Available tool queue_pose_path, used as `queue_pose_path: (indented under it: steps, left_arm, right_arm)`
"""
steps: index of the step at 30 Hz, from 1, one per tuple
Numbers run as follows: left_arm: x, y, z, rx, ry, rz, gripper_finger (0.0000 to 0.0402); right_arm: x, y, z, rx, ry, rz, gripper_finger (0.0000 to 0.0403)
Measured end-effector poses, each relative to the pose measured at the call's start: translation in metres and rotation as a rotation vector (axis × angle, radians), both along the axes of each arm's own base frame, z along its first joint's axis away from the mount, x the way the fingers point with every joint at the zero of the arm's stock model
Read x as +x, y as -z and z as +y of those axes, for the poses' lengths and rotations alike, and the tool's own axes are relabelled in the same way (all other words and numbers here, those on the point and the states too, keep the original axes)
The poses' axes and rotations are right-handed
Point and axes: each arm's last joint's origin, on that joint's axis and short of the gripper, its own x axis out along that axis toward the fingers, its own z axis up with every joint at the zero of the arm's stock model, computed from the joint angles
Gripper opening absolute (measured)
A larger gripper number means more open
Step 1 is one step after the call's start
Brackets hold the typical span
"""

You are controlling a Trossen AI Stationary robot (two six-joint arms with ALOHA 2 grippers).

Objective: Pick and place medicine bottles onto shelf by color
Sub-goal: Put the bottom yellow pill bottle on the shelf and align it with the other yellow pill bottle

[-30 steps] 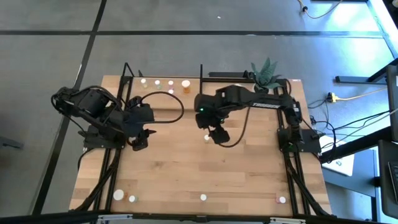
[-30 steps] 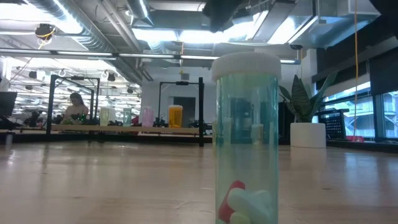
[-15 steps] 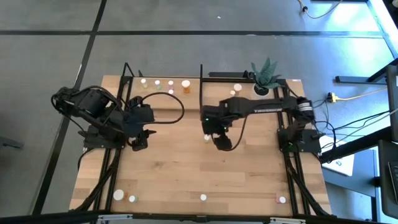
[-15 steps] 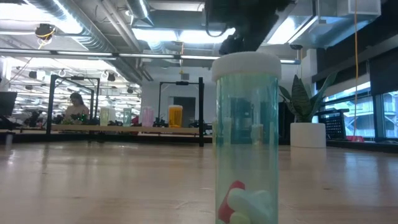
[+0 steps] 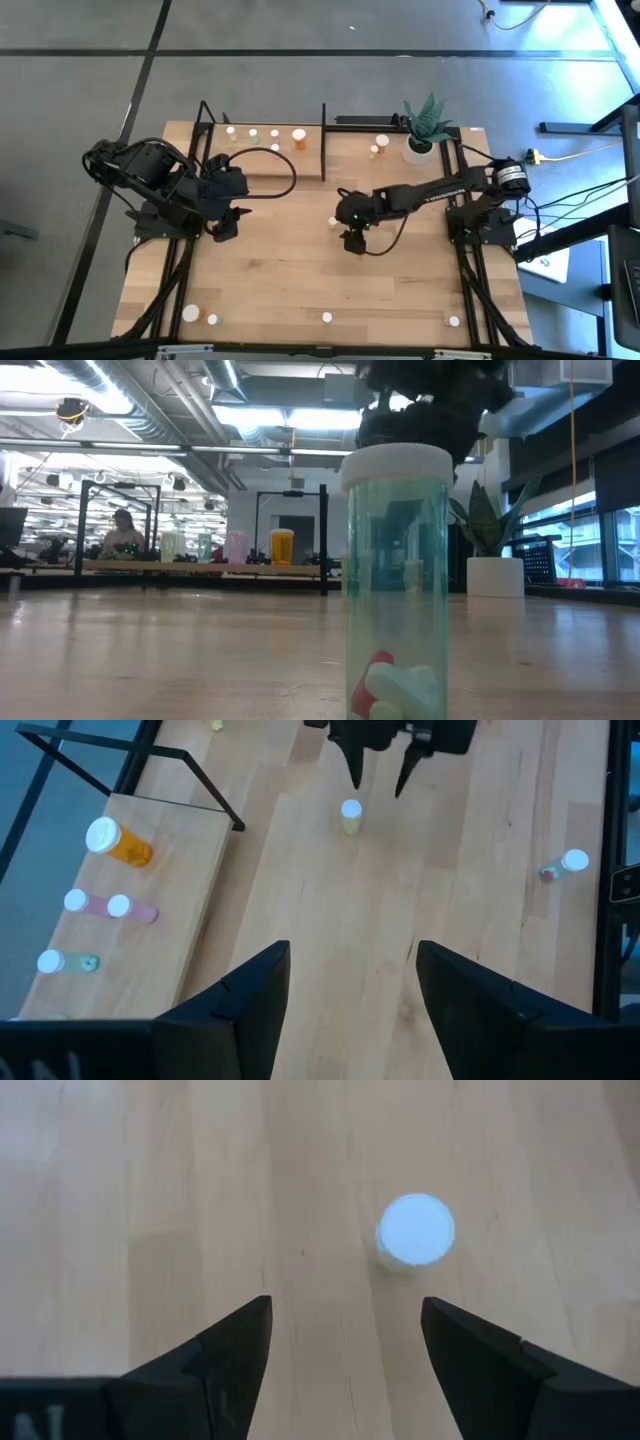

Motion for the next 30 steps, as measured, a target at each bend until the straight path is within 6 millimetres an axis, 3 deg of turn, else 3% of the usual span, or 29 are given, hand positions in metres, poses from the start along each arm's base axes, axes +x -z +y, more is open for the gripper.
queue_pose_path:
  steps: [8, 20, 30]
  left_arm:
    - [0.0, 0.0, 0.001, -0.004, -0.009, -0.001, 0.0211]
    - [0.004, 0.0, 0.014, -0.005, -0.078, -0.001, 0.0211]
    - [0.006, 0.0, 0.02, -0.005, -0.11, -0.001, 0.0211]
  right_arm:
    - [-0.013, 0.029, 0.013, -0.117, 0.2, -0.139, 0.0259]
    - [-0.039, 0.065, 0.013, -0.058, 0.302, -0.278, 0.0259]
    - [-0.042, 0.069, 0.012, -0.082, 0.261, -0.39, 0.0259]
